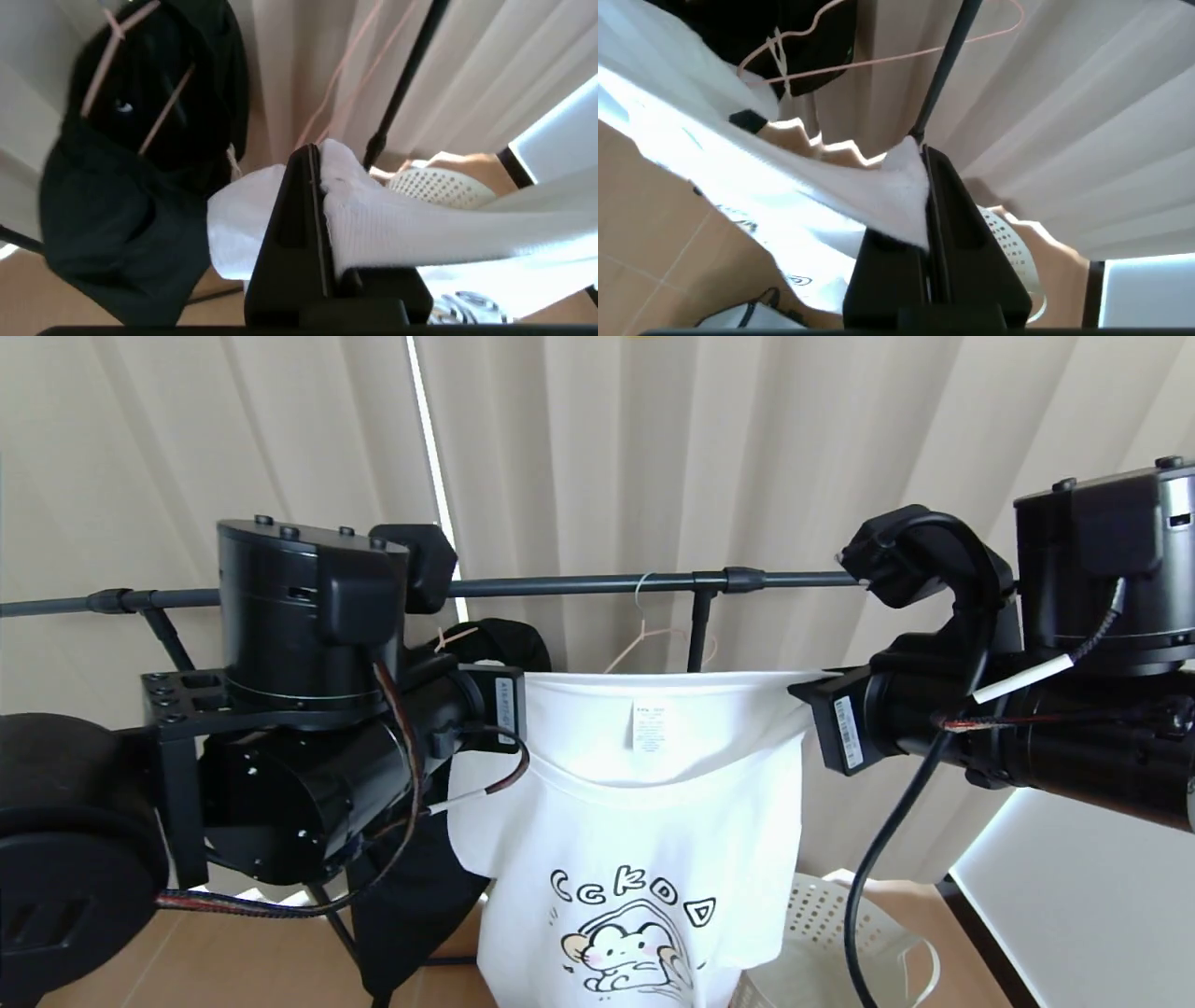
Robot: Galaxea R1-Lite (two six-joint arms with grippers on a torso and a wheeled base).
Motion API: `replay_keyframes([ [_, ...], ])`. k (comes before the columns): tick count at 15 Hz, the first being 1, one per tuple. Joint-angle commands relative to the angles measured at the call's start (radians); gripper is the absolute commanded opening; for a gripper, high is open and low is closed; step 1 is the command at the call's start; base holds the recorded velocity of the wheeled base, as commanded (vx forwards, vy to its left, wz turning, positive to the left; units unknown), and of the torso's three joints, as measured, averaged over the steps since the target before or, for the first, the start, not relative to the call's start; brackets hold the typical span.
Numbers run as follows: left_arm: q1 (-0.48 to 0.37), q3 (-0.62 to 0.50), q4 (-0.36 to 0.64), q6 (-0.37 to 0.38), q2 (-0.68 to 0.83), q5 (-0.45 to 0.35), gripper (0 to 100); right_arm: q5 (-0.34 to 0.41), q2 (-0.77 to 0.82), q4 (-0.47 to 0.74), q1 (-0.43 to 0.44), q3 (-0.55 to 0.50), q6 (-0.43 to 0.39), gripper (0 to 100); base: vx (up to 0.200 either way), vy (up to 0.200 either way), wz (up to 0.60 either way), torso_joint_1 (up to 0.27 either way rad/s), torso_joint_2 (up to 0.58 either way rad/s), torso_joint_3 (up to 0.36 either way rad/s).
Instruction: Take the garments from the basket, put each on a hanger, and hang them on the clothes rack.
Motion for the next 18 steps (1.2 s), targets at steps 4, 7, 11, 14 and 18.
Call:
replay_keyframes([
  [4, 0.021, -0.009, -0.006, 0.021, -0.056, 0.011, 0, -0.033, 0.072, -0.207, 0.001, -0.014, 0.061, 0, 0.000, 0.000, 0.00, 0.000, 0.00, 0.000],
  [7, 0.024, -0.022, -0.008, 0.046, -0.058, 0.020, 0, -0.036, 0.081, -0.215, 0.001, -0.011, 0.064, 0, 0.000, 0.000, 0.00, 0.000, 0.00, 0.000],
  [11, 0.024, -0.070, -0.011, 0.060, -0.016, 0.019, 0, -0.034, 0.011, -0.126, 0.002, 0.041, -0.016, 0, 0.000, 0.000, 0.00, 0.000, 0.00, 0.000],
  [14, 0.022, -0.136, -0.011, 0.118, 0.059, 0.012, 0, 0.007, -0.074, 0.032, 0.097, 0.082, -0.082, 0, 0.000, 0.000, 0.00, 0.000, 0.00, 0.000],
  [18, 0.019, -0.251, -0.009, 0.126, 0.143, -0.034, 0, 0.069, -0.098, 0.211, 0.344, 0.079, -0.042, 0, 0.000, 0.000, 0.00, 0.000, 0.00, 0.000],
])
